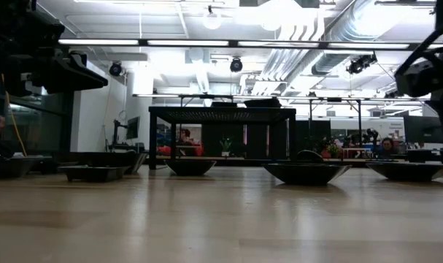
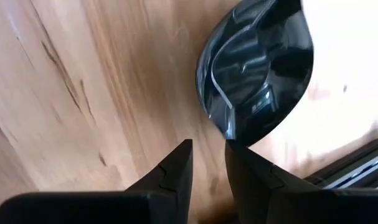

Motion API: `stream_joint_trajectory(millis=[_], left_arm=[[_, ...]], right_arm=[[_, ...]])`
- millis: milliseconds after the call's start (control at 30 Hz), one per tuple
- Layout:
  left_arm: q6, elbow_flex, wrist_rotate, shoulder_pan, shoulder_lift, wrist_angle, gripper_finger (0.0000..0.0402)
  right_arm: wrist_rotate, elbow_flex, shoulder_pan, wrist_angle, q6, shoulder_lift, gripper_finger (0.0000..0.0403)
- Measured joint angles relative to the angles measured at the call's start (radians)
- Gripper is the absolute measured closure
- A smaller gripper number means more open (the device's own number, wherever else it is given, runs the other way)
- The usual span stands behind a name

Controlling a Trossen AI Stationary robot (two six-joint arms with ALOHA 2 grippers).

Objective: Pick & Place Mini shaped plates
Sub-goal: Put the black leaf-shaped plate on the shelf

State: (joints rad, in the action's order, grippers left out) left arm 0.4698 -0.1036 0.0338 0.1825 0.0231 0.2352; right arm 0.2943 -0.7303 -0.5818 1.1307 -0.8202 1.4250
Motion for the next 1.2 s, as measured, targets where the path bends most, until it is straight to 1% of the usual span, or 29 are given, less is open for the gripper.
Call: stream_joint_trajectory(millis=[100, 333, 567, 1033, 1200], left_arm=[[0.0, 0.0, 0.0, 0.0, 0.0, 0.0, 0.0321], [0.0, 0.0, 0.0, 0.0, 0.0, 0.0, 0.0321], [0.0, 0.0, 0.0, 0.0, 0.0, 0.0, 0.0321], [0.0, 0.0, 0.0, 0.0, 0.0, 0.0, 0.0321], [0.0, 0.0, 0.0, 0.0, 0.0, 0.0, 0.0321]], right_arm=[[0.044, 0.0, -0.005, -0.004, 0.03, 0.0, 0.0314], [0.052, 0.0, 0.041, -0.025, 0.043, 0.0, 0.0314], [0.024, -0.001, 0.052, -0.04, 0.044, 0.022, 0.0314], [0.036, -0.001, 0.052, -0.062, 0.088, 0.036, 0.0314], [0.012, -0.001, 0.078, -0.098, 0.087, 0.072, 0.0314]])
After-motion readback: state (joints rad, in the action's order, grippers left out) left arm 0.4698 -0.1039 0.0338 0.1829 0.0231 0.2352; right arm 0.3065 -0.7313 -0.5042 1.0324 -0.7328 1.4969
